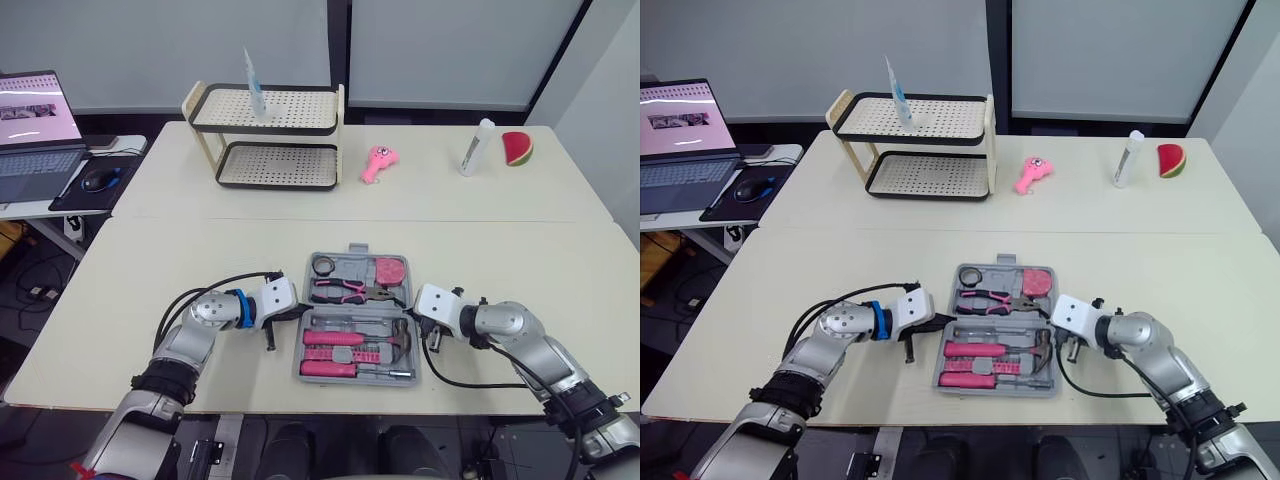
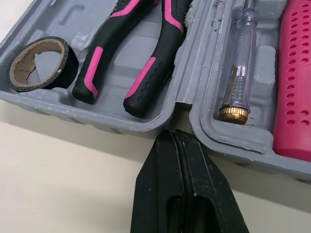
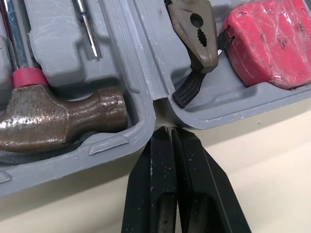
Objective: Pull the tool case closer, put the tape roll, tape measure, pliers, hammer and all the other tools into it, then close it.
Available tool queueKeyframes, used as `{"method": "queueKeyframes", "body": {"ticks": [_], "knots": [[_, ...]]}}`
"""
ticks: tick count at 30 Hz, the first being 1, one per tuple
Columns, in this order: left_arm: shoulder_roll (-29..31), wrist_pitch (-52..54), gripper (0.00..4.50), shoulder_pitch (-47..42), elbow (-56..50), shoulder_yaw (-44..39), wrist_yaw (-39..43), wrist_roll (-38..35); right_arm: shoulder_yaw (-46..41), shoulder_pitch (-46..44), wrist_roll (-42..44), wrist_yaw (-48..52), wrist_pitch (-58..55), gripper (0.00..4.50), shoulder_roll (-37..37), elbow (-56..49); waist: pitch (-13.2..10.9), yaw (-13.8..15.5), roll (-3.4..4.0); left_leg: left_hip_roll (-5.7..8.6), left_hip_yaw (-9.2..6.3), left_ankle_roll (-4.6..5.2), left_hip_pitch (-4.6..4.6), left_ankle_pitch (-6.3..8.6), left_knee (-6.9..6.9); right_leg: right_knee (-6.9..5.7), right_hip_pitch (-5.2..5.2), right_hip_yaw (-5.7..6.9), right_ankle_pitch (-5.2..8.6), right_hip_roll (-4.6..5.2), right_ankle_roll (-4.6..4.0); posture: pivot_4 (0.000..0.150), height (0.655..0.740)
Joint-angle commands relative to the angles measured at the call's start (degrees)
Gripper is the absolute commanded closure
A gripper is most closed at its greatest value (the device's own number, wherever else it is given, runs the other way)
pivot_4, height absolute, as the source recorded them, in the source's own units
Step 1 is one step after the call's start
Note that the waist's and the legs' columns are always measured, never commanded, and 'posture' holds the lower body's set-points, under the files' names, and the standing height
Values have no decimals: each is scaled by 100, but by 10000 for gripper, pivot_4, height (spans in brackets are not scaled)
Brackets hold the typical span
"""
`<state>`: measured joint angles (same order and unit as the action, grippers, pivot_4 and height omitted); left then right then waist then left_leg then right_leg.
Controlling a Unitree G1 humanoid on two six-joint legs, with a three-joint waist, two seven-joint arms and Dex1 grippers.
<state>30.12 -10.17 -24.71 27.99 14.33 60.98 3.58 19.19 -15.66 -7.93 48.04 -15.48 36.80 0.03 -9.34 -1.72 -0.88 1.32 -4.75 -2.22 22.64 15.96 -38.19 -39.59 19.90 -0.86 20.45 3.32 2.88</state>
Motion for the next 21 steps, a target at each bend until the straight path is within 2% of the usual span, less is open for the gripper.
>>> {"method": "queueKeyframes", "body": {"ticks": [1,10,21], "knots": [[-67,117,45000,137,-652,222,320,-140,78,163,159,287,122,44915,5,-564,0,3,1,0,1,0,4,0,0,-1,5,-1,0,0,0,1500,7290],[-64,512,45000,514,-1395,340,425,-162,-67,650,212,517,-84,44915,301,-1203,0,12,1,0,0,1,11,1,-3,-7,11,-2,0,0,0,1500,7290],[-60,818,45000,757,-1840,381,441,-162,-126,773,172,564,-226,44915,292,-1368,0,13,0,0,1,1,12,1,-3,-6,10,-2,0,0,0,1500,7290]]}}
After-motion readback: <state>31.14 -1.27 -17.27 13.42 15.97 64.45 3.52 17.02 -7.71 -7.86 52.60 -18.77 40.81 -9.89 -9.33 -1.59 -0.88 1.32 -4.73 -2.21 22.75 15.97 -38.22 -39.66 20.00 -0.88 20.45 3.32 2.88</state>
